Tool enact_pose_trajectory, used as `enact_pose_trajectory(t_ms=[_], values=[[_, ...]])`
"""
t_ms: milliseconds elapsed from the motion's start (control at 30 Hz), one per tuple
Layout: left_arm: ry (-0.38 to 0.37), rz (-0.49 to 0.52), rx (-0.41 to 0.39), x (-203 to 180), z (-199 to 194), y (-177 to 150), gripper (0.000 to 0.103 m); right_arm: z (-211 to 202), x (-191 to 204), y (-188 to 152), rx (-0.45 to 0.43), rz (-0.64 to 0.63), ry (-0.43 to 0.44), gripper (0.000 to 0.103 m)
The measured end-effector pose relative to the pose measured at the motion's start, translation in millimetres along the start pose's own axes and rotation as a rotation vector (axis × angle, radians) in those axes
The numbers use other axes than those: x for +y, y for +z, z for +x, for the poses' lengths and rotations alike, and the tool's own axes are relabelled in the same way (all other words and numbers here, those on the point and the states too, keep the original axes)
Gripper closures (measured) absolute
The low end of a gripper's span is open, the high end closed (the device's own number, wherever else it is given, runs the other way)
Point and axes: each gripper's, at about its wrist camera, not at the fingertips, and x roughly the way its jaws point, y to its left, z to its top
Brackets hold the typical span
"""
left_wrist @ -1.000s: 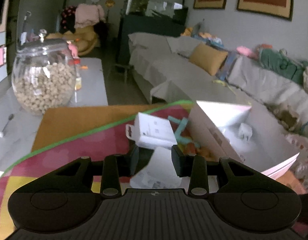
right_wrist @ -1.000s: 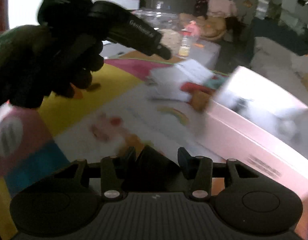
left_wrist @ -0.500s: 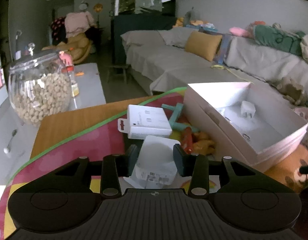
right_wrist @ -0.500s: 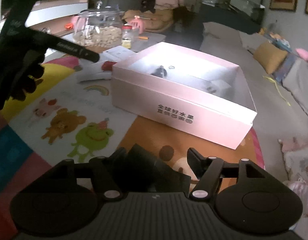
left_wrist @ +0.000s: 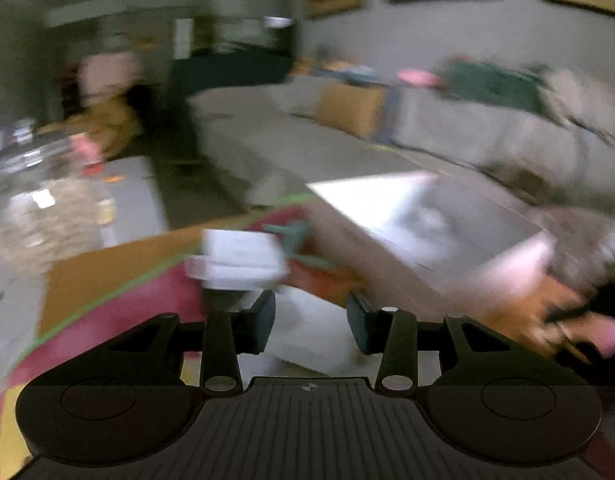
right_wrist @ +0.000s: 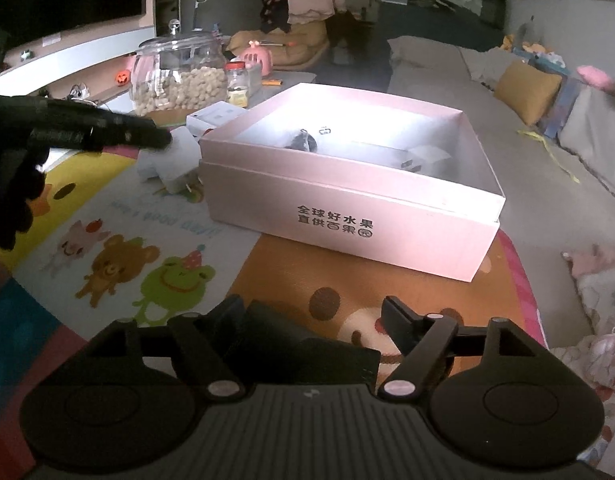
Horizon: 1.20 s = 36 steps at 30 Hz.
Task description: Organize rigid objects
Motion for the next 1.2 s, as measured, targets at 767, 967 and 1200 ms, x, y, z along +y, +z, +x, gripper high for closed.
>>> enact_pose_trajectory(t_ms=[767, 967, 1200], values=[[0.027, 0.047, 0.127, 20, 46, -4, 0.06, 4, 0, 1, 0.009, 0.029, -0.011, 0.017], [-0.01, 0.066, 0.143, 16, 36, -8, 0.058, 4, 0, 1, 0.009, 0.027, -0.012, 0.017], [-0.001, 0.139, 0.16, 4, 25, -11, 0.059, 3, 2, 0, 0.007, 0.011, -0.011, 0.017]])
